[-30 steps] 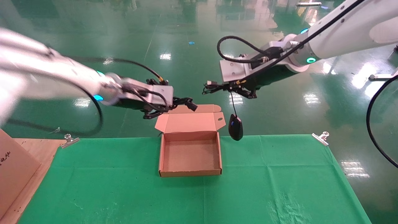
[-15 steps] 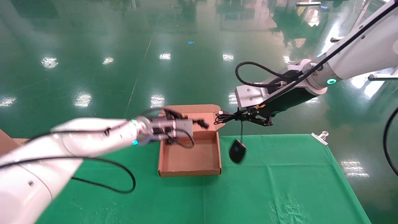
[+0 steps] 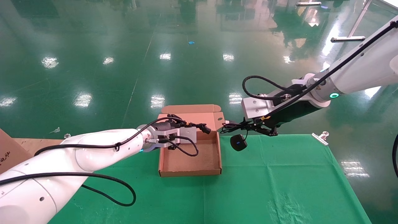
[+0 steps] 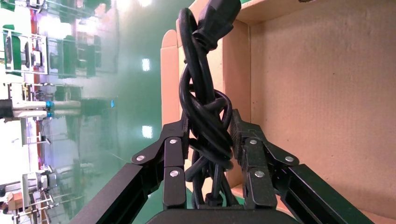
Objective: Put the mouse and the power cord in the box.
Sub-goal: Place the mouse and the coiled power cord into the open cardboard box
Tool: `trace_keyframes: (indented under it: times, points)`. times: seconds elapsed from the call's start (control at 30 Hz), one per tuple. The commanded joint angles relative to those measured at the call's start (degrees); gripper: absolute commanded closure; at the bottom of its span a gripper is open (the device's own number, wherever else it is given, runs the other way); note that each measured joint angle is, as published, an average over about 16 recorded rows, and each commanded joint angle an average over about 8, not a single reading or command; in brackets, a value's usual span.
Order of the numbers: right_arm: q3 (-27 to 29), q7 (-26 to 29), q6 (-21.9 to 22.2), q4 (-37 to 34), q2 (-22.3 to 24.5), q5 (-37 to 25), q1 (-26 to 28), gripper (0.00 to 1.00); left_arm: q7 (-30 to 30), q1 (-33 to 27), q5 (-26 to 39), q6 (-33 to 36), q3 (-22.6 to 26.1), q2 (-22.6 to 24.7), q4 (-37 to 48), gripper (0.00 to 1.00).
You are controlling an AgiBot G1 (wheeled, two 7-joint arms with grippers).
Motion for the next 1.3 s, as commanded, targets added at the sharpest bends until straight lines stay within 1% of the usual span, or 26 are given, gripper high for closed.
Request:
trace_keyframes:
  times: [0.03, 0.2, 0.47, 0.63, 0.77, 0.87, 1.0, 1.13, 1.3]
  points:
    - [-0.01, -0.29, 0.15, -0.43, -0.08, 0.02, -0.23, 1.00, -0.37, -0.16, -0.54, -0.31, 0.96, -0.01, -0.03, 0.00]
    - [-0.11, -0.13, -0.17, -0.27, -0.39, 0.05, -0.20, 1.00, -0.91, -0.51, -1.82, -0.89, 2.87, -0.03, -0.05, 0.00]
    - [-0.64, 1.13, -2.16, 1.43, -0.84, -0.16, 0.54, 1.00, -1.38, -1.18, -4.25, -1.42, 5.07, -0.18, -0.37, 0.00]
    - [-1.06, 3.09, -2.62, 4.24, -1.30, -0.02, 1.08, 1.00, -0.59, -3.10, -8.62, 0.39, 3.59, -1.56, -0.80, 0.00]
    - [-1.64, 5.57, -1.19, 8.45, -1.71, 0.49, 0.84, 1.00, 1.82, -5.02, -13.15, 3.87, 0.77, -5.52, -2.40, 0.00]
    - [-2.34, 7.74, 2.49, 12.75, -1.97, 1.11, -0.32, 1.00, 3.79, -5.60, -16.48, 6.97, -1.51, -10.59, -5.71, 0.00]
    - [-3.80, 10.59, 10.71, 19.16, -2.21, 2.38, -3.21, 1.00, 5.26, -5.23, -19.77, 10.06, -3.83, -18.34, -11.51, 0.00]
    - [-6.43, 13.50, 18.48, 25.22, -2.38, 4.08, -6.34, 1.00, 4.92, -4.32, -21.42, 11.54, -5.02, -25.56, -17.33, 0.00]
    - [-11.68, 17.28, 24.24, 31.20, -2.51, 6.12, -9.11, 1.00, 2.80, -2.84, -22.51, 11.91, -5.68, -32.95, -23.70, 0.00]
